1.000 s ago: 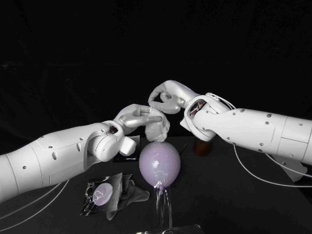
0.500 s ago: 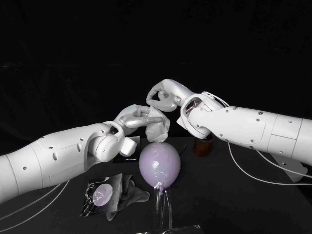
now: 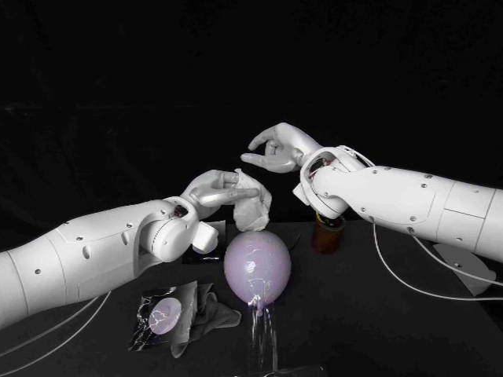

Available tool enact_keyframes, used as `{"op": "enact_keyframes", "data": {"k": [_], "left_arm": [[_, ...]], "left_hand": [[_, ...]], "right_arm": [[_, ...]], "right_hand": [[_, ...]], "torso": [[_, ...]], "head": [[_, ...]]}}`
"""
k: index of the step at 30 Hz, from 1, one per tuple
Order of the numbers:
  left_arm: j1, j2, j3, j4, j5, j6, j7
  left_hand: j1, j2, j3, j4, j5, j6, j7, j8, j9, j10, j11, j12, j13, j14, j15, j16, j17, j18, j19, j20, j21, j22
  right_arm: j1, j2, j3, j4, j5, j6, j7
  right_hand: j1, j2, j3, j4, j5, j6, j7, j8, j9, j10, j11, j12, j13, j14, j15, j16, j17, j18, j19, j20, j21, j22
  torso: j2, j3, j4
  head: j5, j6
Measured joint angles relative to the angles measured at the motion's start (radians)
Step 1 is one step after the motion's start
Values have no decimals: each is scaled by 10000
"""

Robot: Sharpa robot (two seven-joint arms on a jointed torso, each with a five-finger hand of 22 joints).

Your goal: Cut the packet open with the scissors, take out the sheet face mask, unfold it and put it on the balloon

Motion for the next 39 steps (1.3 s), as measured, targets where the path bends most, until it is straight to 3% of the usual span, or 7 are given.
{"op": "enact_keyframes", "data": {"k": [7,12,15,19,22,26,39], "left_arm": [[0,-45,3,-54,442,1,12],[-2,-102,55,-131,854,0,54],[-1,-147,122,-169,1080,-4,105],[46,-214,222,-180,1314,-8,179],[125,-267,267,-156,1443,-7,220],[209,-338,304,-113,1569,-8,244],[399,-462,429,-112,1789,-76,245]], "left_hand": [[-106,121,89,96,-20,0,0,0,-12,-131,-10,62,38,23,5,38,-22,6,3,-3,0,0],[-563,681,188,811,-22,-38,-38,30,-8,-524,53,63,24,-35,61,-44,-154,181,348,-108,-13,-132],[-643,773,530,1232,21,-130,-15,162,82,-733,135,-503,-356,-21,112,-427,-375,183,586,-176,-434,-485],[-644,772,900,1629,52,-353,133,472,343,-694,300,-1727,-1186,282,280,-1250,-756,184,1140,-224,-1134,-1111],[-645,770,1104,1833,51,-505,253,591,467,-599,402,-2392,-1617,266,335,-1836,-996,182,1298,-174,-1497,-1419],[-592,716,1279,2008,51,-714,360,802,609,-528,547,-3179,-2107,-44,556,-2634,-1358,179,1363,-109,-2010,-1822],[-457,580,1364,2033,50,-844,407,1039,682,99,594,-4238,-2516,60,612,-3539,-1901,174,1738,-19,-2624,-2402]], "right_arm": [[56,-492,-3,310,917,-389,318],[81,-1055,-9,682,1764,-853,752],[83,-1395,-32,975,2254,-1107,1050],[35,-1788,-76,1328,2784,-1337,1452],[-111,-2017,-120,1560,3106,-1452,1736],[-409,-2246,-164,1828,3419,-1528,2072],[-1320,-2487,-207,2442,3947,-1448,2613]], "right_hand": [[473,344,-218,218,0,397,-150,0,-1,-319,-90,-1155,-1173,-1,-1,-296,-7,1,-72,-40,-282,4],[891,511,-218,218,-1,597,-196,0,-32,-228,-181,-1496,-1674,35,-42,-530,-7,5,-172,-136,-595,6],[1015,524,-218,218,-1,642,-236,0,-64,-226,-183,-1729,-1987,-79,-153,-819,-275,214,-412,-153,-1074,6],[1323,523,-218,218,-1,751,-240,0,-107,-225,-182,-2115,-2463,-352,-160,-1313,-903,244,-766,-188,-1897,5],[1516,523,-241,241,-1,872,-253,0,-171,-148,-257,-2684,-3153,-674,-163,-2055,-1721,542,-1168,-205,-3018,4],[1730,511,-261,261,-1,950,-229,-39,-220,-56,-263,-3100,-3661,-702,-163,-2381,-2045,552,-1210,-213,-3520,2],[2047,192,-340,119,85,1063,-301,-134,-303,389,-354,-3028,-3910,-225,-236,-1558,-986,542,-467,-269,-1982,0]], "torso": [[0,8,-4],[-5,12,-8],[-6,12,-12],[-7,13,-12],[-7,15,-12],[-5,19,-6],[9,2,2]], "head": [[-1,14],[2,-10],[13,-34],[31,-81],[60,-105],[94,-141],[57,-184]]}}
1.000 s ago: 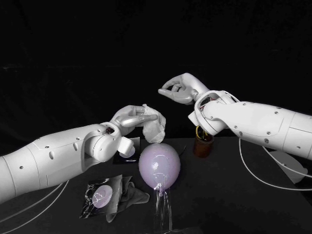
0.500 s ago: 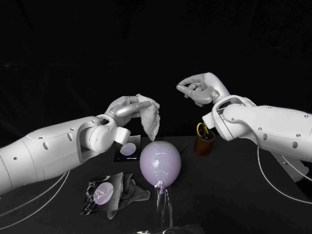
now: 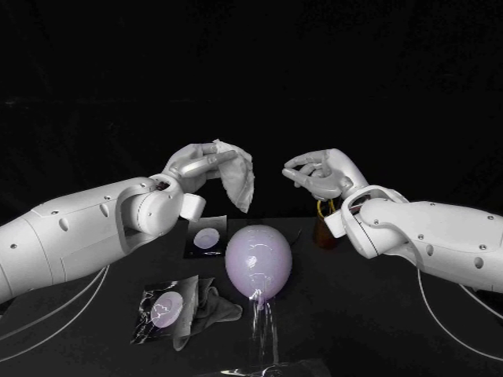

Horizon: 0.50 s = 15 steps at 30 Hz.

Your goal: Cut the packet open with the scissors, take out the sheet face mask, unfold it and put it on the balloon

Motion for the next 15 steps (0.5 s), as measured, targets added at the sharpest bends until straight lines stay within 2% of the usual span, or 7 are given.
{"op": "enact_keyframes", "data": {"k": [3,5,7,10,12,15], "left_arm": [[55,-42,21,8,27,1,-4],[77,-73,29,20,38,4,-7],[98,-103,35,32,51,14,-11],[118,-136,43,62,62,36,-15],[122,-158,45,89,66,56,-18],[123,-194,45,131,70,105,-21]], "left_hand": [[0,0,0,0,0,-1,-1,1,1,37,37,-36,0,72,1,-29,-17,-1,46,-2,0,-8],[0,0,0,0,-1,-14,-14,16,1,57,19,-154,0,72,1,-95,-54,-1,222,-33,0,-20],[2,1,0,0,-1,-36,5,48,1,73,4,-246,1,72,2,-186,-98,-2,308,-93,0,-34],[22,17,-1,0,-2,-52,19,50,2,71,7,-434,-1,56,12,-379,-191,-4,432,-76,0,-74],[66,45,2,2,-2,-110,4,75,72,-39,115,-646,-14,-156,106,-579,-286,-5,412,-56,-141,-175],[76,56,61,61,-3,-147,-4,129,214,-100,167,-802,-14,-258,183,-726,-364,-7,185,66,-401,-324]], "right_arm": [[-141,52,-5,103,58,54,5],[-219,99,-5,157,83,73,-18],[-307,176,-5,194,108,84,-74],[-415,314,-9,214,141,92,-203],[-468,398,-13,217,163,99,-293],[-541,565,-18,202,204,110,-446]], "right_hand": [[10,-10,-27,-27,59,2,-2,0,-17,94,10,246,143,112,-27,294,346,-163,155,-7,462,2],[10,-10,-66,-66,251,3,-3,0,-40,138,-3,533,337,190,-18,563,664,-165,350,-28,877,3],[109,-5,-38,-94,474,32,-32,0,-53,138,-3,834,551,191,-18,831,899,-316,509,-34,1292,4],[118,-13,-40,-179,532,34,-34,0,-93,322,-8,1838,1407,191,-18,1098,979,-319,621,-51,1676,5],[146,-40,-83,-223,532,30,-30,-80,-130,554,11,2702,2151,192,-17,1237,982,-319,680,-29,1832,6],[156,-50,-127,-260,532,-70,59,-140,-173,588,16,3313,2692,212,3,1291,1008,-320,693,-17,1864,6]], "torso": [[-2,-3,4],[-3,-2,5],[-7,-2,5],[-9,-2,5],[-9,-1,5],[-8,-1,4]], "head": [[-12,0],[-15,1],[-17,0],[-11,-4],[-7,-5],[-12,-1]]}}
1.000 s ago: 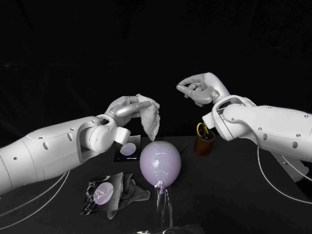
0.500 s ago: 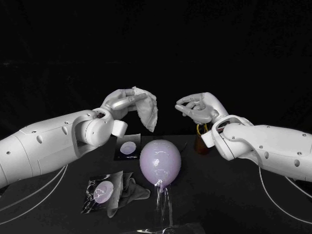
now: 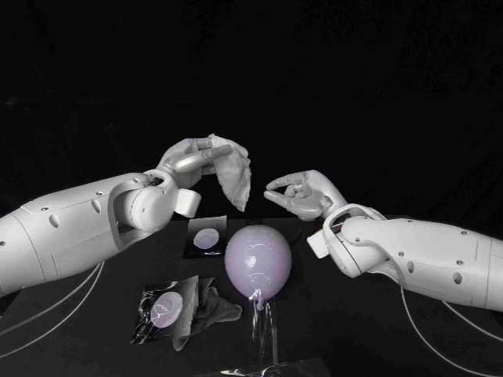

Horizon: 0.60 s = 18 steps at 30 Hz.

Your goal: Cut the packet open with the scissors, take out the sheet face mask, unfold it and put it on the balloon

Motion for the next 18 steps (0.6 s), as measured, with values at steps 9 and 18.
{"op": "enact_keyframes", "data": {"k": [9,18], "left_arm": [[6,-64,1,57,13,128,-1],[7,-83,1,117,51,234,-2]], "left_hand": [[-82,91,28,317,-1,-480,-424,369,581,-986,317,-100,-16,-265,229,-368,-201,-2,-718,388,-792,-397],[-76,354,31,643,-31,-1170,-661,1012,1097,-1949,152,-100,-15,-372,335,-701,-373,-3,-831,505,-1201,-396]], "right_arm": [[-131,631,1,-324,129,30,-305],[-178,1140,6,-741,328,-4,-339]], "right_hand": [[0,0,-81,1,-72,-248,73,-100,-51,-23,91,444,379,15,16,45,-2,-2,0,1,46,-3],[0,0,-81,1,-118,-349,104,-171,-73,-60,128,512,455,47,51,44,-29,-4,-3,78,46,-8]], "torso": [[5,6,1],[11,6,10]], "head": [[-58,7],[-98,-20]]}}
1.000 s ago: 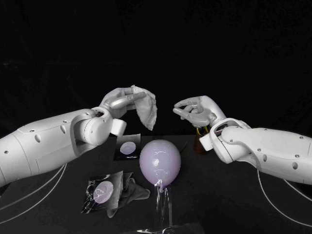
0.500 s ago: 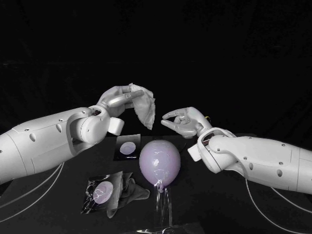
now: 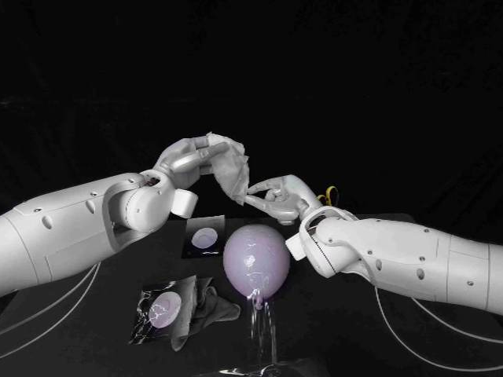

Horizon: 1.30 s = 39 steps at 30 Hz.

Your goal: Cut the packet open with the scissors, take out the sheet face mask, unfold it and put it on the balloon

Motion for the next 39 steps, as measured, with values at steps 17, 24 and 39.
{"op": "enact_keyframes", "data": {"k": [17,24,39], "left_arm": [[0,-58,-2,109,57,50,-11],[0,-69,-2,161,65,55,-23],[0,-53,-1,205,73,78,-64]], "left_hand": [[21,179,99,400,-4,-808,-134,930,281,-906,-408,-39,-18,-160,90,-302,-139,-3,165,91,-373,1],[9,190,127,428,-7,-881,-136,1024,282,-906,-408,-39,-17,-160,89,-302,-148,-4,200,56,-373,2],[9,189,128,427,-7,-952,-101,1136,282,-882,-385,-38,-16,-159,89,-302,-147,-6,272,55,-373,12]], "right_arm": [[-9,268,6,-672,246,-387,50],[-9,323,10,-746,285,-497,79],[-9,570,20,-762,318,-465,231]], "right_hand": [[39,39,0,0,-40,-42,35,0,-12,-53,53,101,59,-37,38,20,10,-3,-35,34,-59,8],[79,80,0,0,-194,-56,20,0,-13,-88,88,118,66,-37,37,31,9,-4,-36,34,-59,7],[34,312,1,0,-354,266,-79,200,51,-110,52,388,213,-38,37,88,1,-5,-38,32,42,0]], "torso": [[-8,5,-14],[-10,12,-13],[-7,0,-3]], "head": [[35,-69],[42,-48],[41,-98]]}}
